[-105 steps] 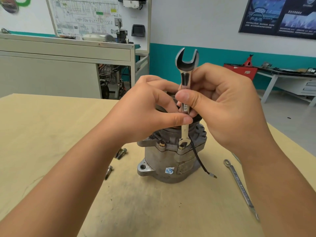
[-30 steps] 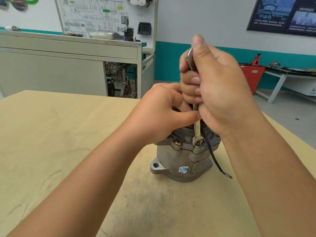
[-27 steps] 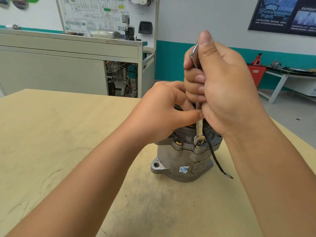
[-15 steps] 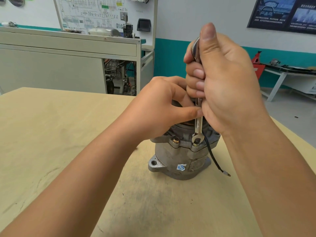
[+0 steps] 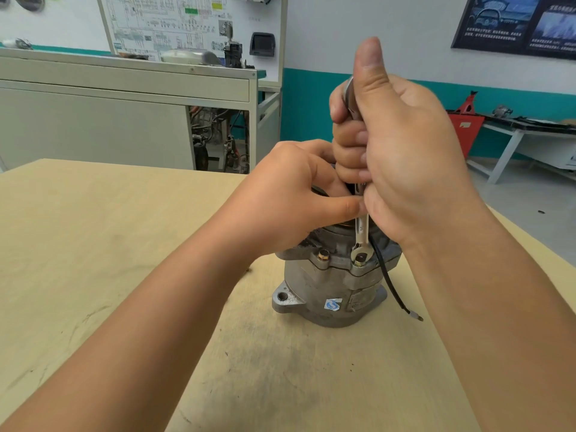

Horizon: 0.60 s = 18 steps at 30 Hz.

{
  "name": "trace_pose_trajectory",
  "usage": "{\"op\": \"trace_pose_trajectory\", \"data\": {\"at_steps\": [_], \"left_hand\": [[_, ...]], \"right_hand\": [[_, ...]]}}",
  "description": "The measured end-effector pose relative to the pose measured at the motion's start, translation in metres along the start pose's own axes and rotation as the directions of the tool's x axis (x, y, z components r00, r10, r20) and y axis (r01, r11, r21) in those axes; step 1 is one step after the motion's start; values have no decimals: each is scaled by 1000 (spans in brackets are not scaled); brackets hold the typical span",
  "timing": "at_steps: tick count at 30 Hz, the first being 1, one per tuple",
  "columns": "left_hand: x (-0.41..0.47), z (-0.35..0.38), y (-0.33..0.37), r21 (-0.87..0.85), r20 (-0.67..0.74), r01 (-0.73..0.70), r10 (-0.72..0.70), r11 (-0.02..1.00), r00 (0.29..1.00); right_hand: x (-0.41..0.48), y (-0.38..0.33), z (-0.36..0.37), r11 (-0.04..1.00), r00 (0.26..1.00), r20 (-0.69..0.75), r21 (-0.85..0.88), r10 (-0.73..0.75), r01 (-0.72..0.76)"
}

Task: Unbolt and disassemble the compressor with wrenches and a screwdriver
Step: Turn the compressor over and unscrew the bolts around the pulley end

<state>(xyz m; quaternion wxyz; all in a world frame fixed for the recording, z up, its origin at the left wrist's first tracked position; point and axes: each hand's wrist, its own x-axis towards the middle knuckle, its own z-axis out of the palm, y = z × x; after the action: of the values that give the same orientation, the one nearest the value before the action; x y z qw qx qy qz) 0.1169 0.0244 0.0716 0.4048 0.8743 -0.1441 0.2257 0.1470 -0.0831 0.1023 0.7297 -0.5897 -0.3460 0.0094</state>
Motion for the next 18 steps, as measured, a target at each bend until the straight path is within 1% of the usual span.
{"op": "trace_pose_trajectory", "data": {"at_steps": [5,8,12,15,18], "left_hand": [[-1,-4,1,4,8,26,-26,1000,1000],[-1,-5,0,4,-9,31,-31,1000,999],[-1,-6,-1,50,-19,25,-24,998,1000],[0,-9,-3,54,8,29,-30,998,1000],[-1,-10,-3,90,55,-2,-3,996,998]], "right_hand": [[2,-1,-3,999,997,66,7,40,-41],[3,-2,-6,999,994,103,13,43,-45],[3,-2,-9,999,990,141,5,32,-33],[3,-3,-11,999,983,180,-9,41,-40],[2,-5,-14,998,973,223,-10,60,-60]]}}
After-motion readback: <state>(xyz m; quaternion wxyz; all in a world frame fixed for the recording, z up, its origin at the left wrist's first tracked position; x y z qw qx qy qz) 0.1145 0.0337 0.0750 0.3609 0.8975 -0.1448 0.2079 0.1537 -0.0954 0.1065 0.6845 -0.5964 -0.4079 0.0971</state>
